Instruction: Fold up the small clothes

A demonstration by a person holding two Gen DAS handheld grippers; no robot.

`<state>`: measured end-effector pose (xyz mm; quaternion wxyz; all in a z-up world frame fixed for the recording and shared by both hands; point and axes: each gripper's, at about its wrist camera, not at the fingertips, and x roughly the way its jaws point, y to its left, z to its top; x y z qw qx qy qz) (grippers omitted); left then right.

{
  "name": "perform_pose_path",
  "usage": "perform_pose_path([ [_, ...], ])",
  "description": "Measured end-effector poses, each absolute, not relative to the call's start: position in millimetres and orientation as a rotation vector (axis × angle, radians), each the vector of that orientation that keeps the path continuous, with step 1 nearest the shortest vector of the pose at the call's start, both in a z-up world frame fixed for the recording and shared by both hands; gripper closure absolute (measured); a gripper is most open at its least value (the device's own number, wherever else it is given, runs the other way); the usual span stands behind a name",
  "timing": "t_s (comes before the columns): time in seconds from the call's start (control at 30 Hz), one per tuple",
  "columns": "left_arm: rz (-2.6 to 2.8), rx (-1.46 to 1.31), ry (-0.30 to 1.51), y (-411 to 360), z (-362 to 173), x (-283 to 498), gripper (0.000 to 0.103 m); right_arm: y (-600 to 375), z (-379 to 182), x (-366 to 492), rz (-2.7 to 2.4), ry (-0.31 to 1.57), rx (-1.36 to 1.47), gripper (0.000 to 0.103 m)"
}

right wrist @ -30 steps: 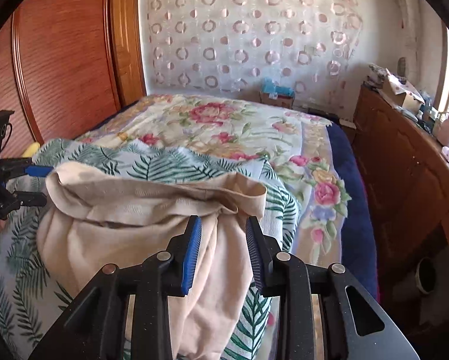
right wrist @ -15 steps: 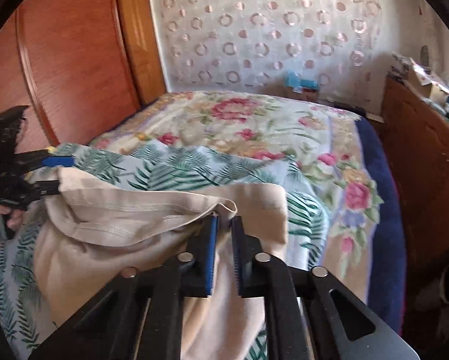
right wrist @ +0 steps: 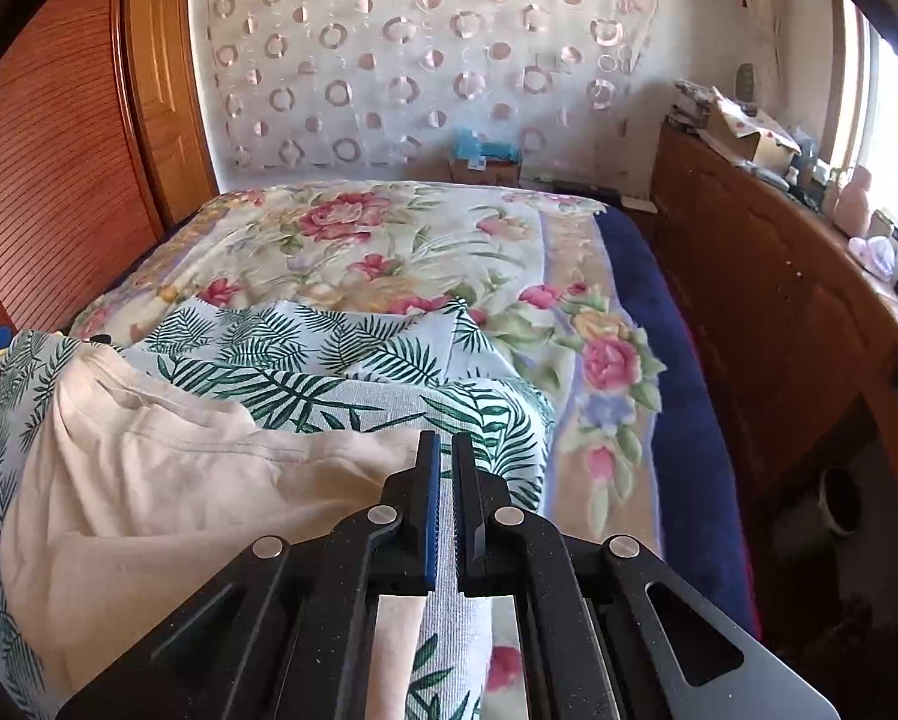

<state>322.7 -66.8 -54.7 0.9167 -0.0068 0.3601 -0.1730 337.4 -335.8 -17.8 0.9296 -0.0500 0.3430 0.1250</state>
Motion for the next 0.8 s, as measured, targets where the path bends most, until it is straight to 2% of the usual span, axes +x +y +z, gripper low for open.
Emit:
perform_pose_path([
  [0.03,-0.368,-0.016,0.755,-69,-58,323,0.026,-331,-15,332,0.266,0.704,-0.096,0.101],
  [0.07,-0.381,-0.017,0.774,-72,-64,325,0.026,-331,-13,328,0.269,0.702,-0.091,0.094],
  [0.2,-0.406,0.004,0.844,-86,-83,335,0.026,-329,-4,310,0.308,0.690,-0.070,0.079],
  [0.27,-0.410,0.010,0.864,-92,-89,339,0.026,-331,-6,303,0.340,0.701,-0.055,0.059],
  [0.53,-0.425,0.007,0.920,-103,-106,351,0.026,-337,-33,314,0.323,0.815,-0.058,0.049],
  [0.57,-0.434,-0.005,0.921,-103,-107,351,0.033,-338,-34,316,0.329,0.825,-0.047,0.049],
  [0.6,-0.451,-0.022,0.925,-102,-108,352,0.052,-339,-35,316,0.331,0.840,-0.038,0.049],
  [0.7,-0.469,-0.043,0.937,-104,-107,353,0.060,-341,-34,321,0.340,0.852,-0.009,0.049],
  [0.8,-0.471,-0.051,0.939,-105,-108,354,0.061,-343,-32,322,0.344,0.853,0.000,0.049],
])
